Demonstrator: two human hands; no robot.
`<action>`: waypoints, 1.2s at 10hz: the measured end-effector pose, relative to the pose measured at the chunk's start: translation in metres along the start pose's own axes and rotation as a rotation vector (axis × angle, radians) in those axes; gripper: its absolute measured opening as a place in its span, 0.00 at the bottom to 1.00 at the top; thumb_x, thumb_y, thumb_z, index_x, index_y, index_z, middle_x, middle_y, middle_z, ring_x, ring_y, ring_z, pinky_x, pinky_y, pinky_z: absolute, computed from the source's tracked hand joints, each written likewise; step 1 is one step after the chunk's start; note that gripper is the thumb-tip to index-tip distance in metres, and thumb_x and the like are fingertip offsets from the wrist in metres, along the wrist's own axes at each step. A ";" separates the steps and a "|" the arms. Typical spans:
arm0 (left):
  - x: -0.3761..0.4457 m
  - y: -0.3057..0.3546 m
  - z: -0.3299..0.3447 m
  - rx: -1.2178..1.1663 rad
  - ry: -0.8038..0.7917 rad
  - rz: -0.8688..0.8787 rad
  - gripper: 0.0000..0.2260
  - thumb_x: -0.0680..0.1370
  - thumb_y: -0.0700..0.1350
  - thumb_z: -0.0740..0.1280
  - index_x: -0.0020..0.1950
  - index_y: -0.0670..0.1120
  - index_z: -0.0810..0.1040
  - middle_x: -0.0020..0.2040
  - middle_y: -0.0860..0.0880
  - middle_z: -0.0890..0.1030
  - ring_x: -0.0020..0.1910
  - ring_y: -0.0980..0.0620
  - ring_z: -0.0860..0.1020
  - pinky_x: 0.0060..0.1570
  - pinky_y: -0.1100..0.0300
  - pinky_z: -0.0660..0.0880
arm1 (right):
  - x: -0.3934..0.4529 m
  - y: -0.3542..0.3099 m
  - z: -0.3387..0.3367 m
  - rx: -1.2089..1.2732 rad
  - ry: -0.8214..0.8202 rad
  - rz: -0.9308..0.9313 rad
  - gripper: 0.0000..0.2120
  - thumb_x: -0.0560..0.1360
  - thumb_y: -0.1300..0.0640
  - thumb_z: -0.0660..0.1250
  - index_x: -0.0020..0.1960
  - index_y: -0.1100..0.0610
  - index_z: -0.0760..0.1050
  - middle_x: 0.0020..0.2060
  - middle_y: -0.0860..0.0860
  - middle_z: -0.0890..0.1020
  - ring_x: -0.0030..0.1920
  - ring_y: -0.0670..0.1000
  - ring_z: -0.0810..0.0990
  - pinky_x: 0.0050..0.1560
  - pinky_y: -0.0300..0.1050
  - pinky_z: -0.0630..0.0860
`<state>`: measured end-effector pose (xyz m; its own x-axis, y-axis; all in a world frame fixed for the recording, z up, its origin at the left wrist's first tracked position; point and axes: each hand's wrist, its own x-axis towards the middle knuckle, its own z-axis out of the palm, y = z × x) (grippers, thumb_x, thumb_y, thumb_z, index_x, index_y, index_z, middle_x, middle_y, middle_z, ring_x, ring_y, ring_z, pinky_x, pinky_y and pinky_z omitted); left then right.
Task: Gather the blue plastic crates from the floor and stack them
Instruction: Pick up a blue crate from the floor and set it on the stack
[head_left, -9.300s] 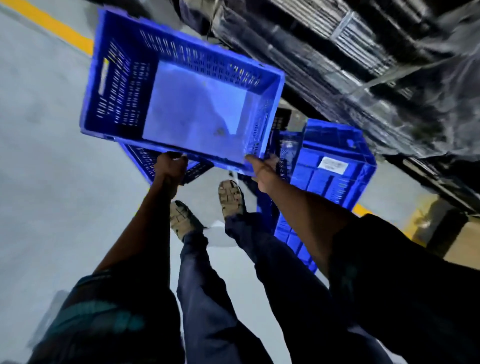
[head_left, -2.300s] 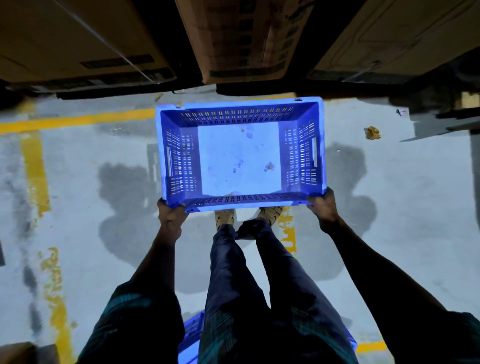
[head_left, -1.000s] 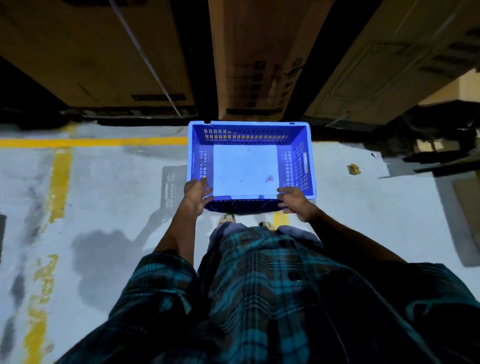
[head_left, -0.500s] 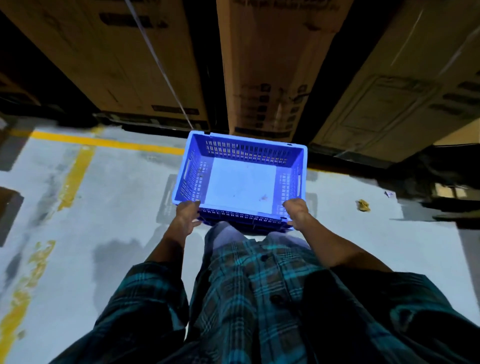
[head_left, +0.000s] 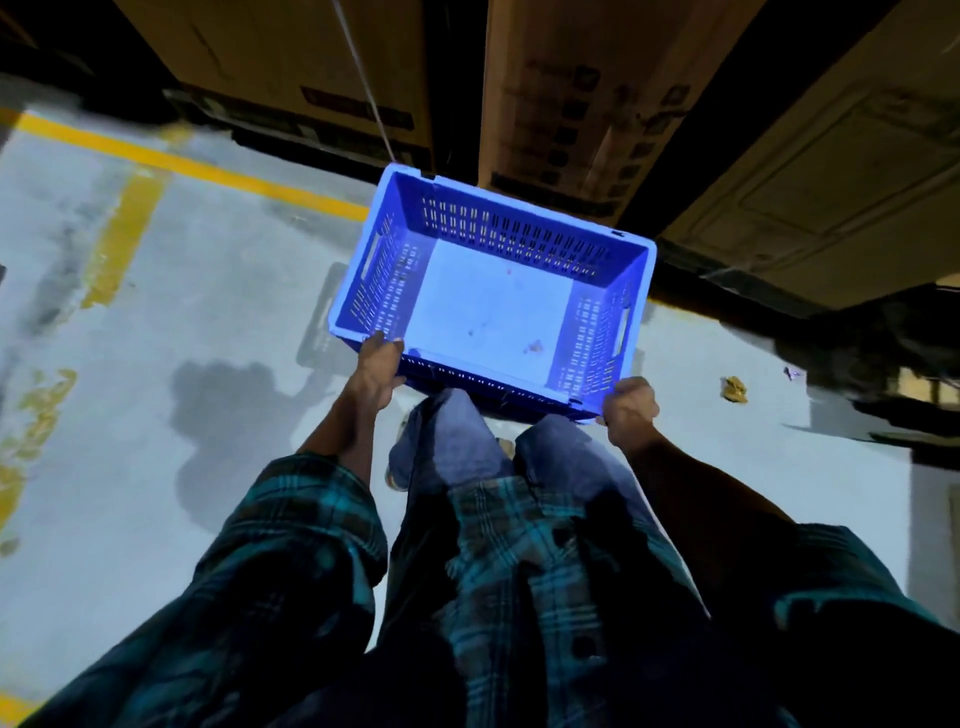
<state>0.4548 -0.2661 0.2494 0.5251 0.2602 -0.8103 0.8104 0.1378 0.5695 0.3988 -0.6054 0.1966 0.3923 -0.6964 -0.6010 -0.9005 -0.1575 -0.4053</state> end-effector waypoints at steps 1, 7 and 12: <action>-0.010 -0.007 0.010 0.066 -0.018 0.019 0.24 0.81 0.38 0.59 0.76 0.50 0.62 0.61 0.50 0.73 0.55 0.48 0.72 0.56 0.51 0.72 | -0.015 -0.002 -0.008 0.018 -0.002 -0.064 0.14 0.69 0.65 0.64 0.52 0.53 0.73 0.41 0.49 0.71 0.37 0.62 0.84 0.43 0.56 0.84; 0.012 -0.030 0.031 0.470 -0.039 0.106 0.31 0.79 0.41 0.65 0.79 0.51 0.55 0.73 0.42 0.66 0.66 0.40 0.71 0.59 0.49 0.72 | 0.009 0.022 -0.031 0.189 -0.198 -0.038 0.20 0.77 0.70 0.63 0.40 0.47 0.62 0.43 0.54 0.74 0.45 0.55 0.78 0.47 0.48 0.83; 0.027 -0.041 0.027 0.551 -0.116 0.120 0.28 0.78 0.42 0.65 0.76 0.47 0.60 0.60 0.42 0.78 0.44 0.51 0.81 0.32 0.63 0.76 | 0.009 0.013 -0.027 0.332 -0.078 -0.030 0.13 0.71 0.75 0.63 0.38 0.58 0.74 0.53 0.57 0.76 0.47 0.59 0.81 0.23 0.42 0.79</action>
<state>0.4431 -0.2899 0.2003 0.6216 0.1328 -0.7720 0.7430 -0.4121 0.5273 0.3856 -0.6322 0.2047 0.4424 -0.6369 -0.6313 -0.7832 0.0686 -0.6180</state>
